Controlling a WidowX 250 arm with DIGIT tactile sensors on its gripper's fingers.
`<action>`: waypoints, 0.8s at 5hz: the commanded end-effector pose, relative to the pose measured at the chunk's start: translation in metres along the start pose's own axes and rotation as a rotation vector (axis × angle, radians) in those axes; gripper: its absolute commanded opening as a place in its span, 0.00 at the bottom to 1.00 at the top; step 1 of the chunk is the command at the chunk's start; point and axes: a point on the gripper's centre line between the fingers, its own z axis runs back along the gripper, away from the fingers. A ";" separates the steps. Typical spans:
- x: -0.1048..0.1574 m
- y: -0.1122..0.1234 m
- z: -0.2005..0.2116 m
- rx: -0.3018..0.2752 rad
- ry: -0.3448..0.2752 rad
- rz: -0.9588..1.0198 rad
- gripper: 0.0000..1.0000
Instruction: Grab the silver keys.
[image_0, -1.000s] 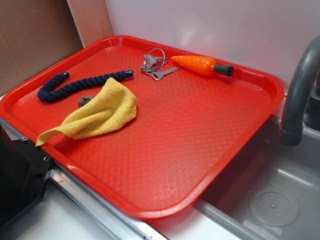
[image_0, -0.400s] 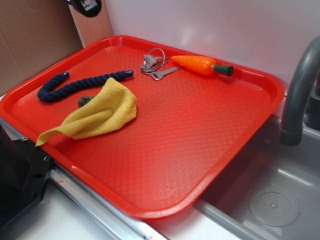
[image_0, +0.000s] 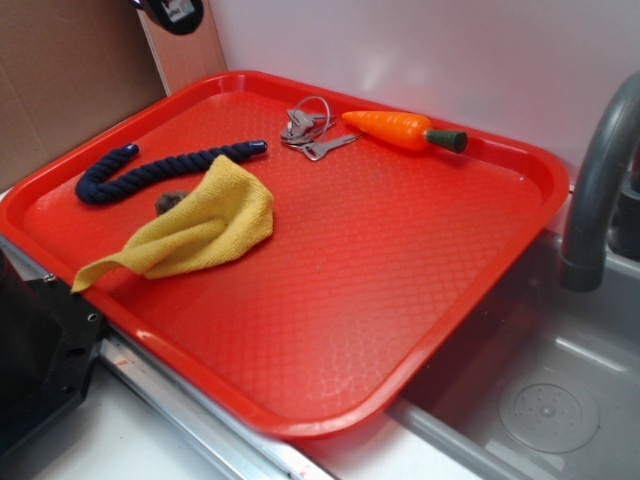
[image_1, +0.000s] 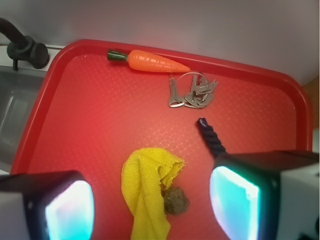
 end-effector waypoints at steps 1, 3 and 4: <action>0.033 0.032 -0.030 0.001 0.012 -0.103 1.00; 0.063 0.067 -0.065 0.033 -0.035 -0.165 1.00; 0.072 0.081 -0.083 0.014 -0.046 -0.200 1.00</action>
